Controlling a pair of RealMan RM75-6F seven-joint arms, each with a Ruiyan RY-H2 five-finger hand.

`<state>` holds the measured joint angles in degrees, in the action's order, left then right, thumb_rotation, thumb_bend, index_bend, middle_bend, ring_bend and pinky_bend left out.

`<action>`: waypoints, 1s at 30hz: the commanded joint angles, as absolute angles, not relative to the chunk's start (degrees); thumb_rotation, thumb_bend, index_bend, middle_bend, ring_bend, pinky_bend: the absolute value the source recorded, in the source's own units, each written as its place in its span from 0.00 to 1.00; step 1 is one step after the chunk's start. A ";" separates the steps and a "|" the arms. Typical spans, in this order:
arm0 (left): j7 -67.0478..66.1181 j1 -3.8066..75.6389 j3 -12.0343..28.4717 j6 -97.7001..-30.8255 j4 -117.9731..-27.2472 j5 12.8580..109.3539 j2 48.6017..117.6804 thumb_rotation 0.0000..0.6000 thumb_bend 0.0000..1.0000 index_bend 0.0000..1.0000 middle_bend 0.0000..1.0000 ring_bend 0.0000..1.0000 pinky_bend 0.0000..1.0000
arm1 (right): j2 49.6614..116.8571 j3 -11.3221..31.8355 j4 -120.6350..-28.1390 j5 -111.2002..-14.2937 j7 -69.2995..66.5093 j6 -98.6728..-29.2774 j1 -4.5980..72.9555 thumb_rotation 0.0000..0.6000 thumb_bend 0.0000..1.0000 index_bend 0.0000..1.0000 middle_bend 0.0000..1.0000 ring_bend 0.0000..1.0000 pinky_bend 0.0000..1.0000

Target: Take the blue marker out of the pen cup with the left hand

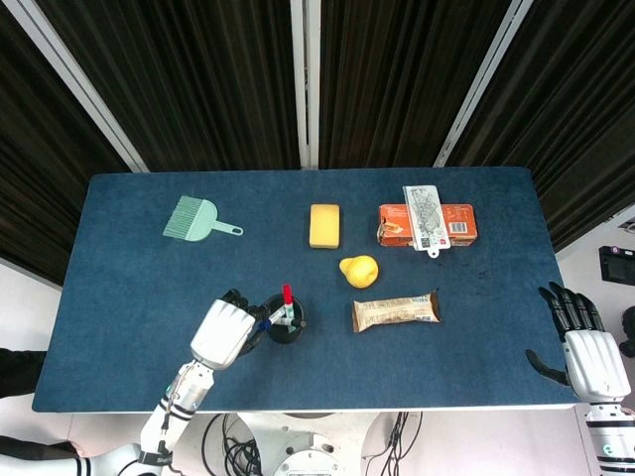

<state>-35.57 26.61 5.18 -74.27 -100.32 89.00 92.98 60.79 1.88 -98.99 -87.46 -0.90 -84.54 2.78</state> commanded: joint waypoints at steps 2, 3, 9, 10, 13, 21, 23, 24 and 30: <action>-36.17 25.32 4.71 -77.48 -104.48 91.90 90.02 1.00 0.34 0.62 0.73 0.65 0.47 | 60.74 1.87 -99.01 -87.53 -0.92 -84.67 2.73 1.00 0.18 0.00 0.00 0.00 0.00; -36.47 24.82 4.60 -78.62 -105.66 92.84 89.04 1.00 0.34 0.62 0.74 0.65 0.47 | 60.74 1.87 -99.01 -87.54 -0.91 -84.72 2.70 1.00 0.18 0.00 0.00 0.00 0.00; -36.63 21.79 4.98 -85.13 -110.60 97.18 84.13 1.00 0.34 0.63 0.74 0.66 0.47 | 60.88 1.79 -99.11 -87.62 -0.49 -84.82 2.62 1.00 0.18 0.00 0.00 0.00 0.00; -36.42 21.36 5.17 -85.93 -111.05 97.43 83.42 1.00 0.34 0.63 0.75 0.66 0.47 | 60.91 1.77 -99.12 -87.65 -0.39 -84.82 2.62 1.00 0.18 0.00 0.00 0.00 0.00; -35.25 20.17 6.25 -87.75 -111.11 96.63 81.58 1.00 0.34 0.63 0.74 0.66 0.47 | 61.01 1.76 -99.23 -87.55 -0.01 -84.71 2.65 1.00 0.18 0.00 0.00 0.00 0.00; -23.21 20.48 10.45 -84.42 -100.18 85.38 81.99 1.00 0.34 0.63 0.75 0.66 0.47 | 61.24 1.87 -99.34 -87.40 0.48 -84.84 2.61 1.00 0.18 0.00 0.00 0.00 0.00; -19.39 20.97 10.74 -82.84 -96.86 83.87 82.88 1.00 0.34 0.63 0.75 0.66 0.47 | 61.21 1.95 -99.33 -87.18 0.55 -84.71 2.65 1.00 0.18 0.00 0.00 0.00 0.00; -17.23 21.36 10.81 -81.80 -94.59 83.22 83.47 1.00 0.34 0.63 0.75 0.66 0.47 | 61.18 2.01 -99.35 -87.00 0.58 -84.63 2.67 1.00 0.18 0.00 0.00 0.00 0.00; -7.66 22.80 10.67 -77.02 -84.97 80.04 87.73 1.00 0.34 0.62 0.73 0.63 0.46 | 61.05 2.10 -99.49 -86.63 0.58 -83.99 2.96 1.00 0.18 0.00 0.00 0.00 0.00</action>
<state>-11.69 21.84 10.39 -79.93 -88.43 82.39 85.48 61.07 2.13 -99.47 -86.61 0.58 -84.05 2.93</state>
